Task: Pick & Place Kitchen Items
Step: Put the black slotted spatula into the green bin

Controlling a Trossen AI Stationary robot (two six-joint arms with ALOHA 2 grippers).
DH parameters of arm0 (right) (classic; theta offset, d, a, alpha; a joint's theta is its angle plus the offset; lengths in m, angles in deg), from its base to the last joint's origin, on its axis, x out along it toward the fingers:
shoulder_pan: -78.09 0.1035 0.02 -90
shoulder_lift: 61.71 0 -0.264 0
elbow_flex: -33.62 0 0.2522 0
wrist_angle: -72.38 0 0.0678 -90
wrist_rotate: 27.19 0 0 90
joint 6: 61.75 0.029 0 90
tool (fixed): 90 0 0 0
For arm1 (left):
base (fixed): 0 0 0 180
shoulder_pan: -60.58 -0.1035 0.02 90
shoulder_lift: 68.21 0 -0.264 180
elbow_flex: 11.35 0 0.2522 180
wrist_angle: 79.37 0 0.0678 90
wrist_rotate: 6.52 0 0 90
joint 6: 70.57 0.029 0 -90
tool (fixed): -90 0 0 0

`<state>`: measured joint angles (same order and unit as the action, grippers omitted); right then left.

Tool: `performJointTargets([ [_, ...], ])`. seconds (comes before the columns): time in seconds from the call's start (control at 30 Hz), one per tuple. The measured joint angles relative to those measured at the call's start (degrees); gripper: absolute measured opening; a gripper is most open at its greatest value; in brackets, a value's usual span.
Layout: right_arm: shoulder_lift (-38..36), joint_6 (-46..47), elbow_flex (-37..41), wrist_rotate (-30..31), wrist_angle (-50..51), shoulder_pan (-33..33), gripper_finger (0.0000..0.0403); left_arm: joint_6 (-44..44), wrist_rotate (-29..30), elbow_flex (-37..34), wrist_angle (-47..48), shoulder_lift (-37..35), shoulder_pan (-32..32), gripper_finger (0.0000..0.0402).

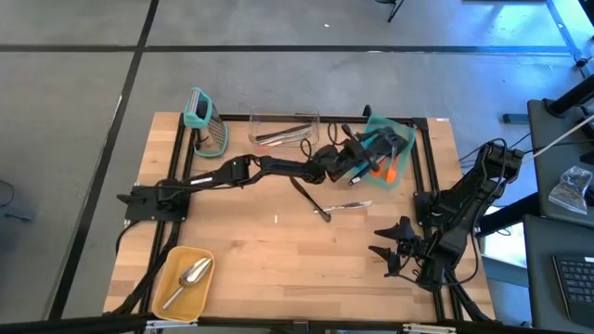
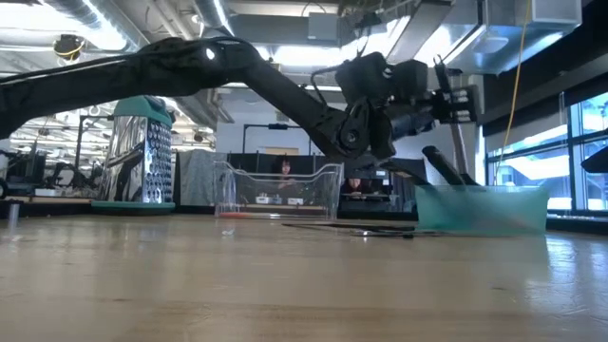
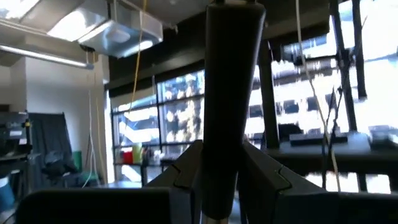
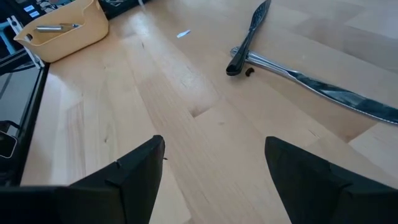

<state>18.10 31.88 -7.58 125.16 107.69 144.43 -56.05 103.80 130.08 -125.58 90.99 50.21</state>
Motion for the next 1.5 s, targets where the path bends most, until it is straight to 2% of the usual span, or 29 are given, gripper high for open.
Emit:
performJointTargets([
  [0.57,0.0,-3.0,0.0,0.0,-3.2,0.0,0.0279,9.9,12.6,-0.2,6.4,0.2,6.0,0.0070],
  [0.83,0.0,-4.4,0.0,0.1,-4.8,0.0,0.0279,6.1,19.0,-0.2,11.7,-0.2,7.5,0.0071],
  [1.0,0.0,-5.6,0.0,0.2,-5.8,0.0,0.0279,2.9,22.3,-0.2,19.6,-1.6,8.6,0.0094],
  [1.2,0.0,-6.0,0.0,0.2,-6.6,0.0,0.0279,4.2,26.7,-0.3,23.8,-2.3,10.4,0.0092],
  [1.33,0.0,-7.1,0.0,0.0,-7.5,0.1,0.0279,3.8,27.7,-0.3,28.4,-3.6,11.5,0.0090],
  [1.5,0.0,-10.2,0.0,0.0,-10.2,0.1,0.0279,-2.7,26.8,-0.3,36.2,-4.7,12.4,0.0100],
])
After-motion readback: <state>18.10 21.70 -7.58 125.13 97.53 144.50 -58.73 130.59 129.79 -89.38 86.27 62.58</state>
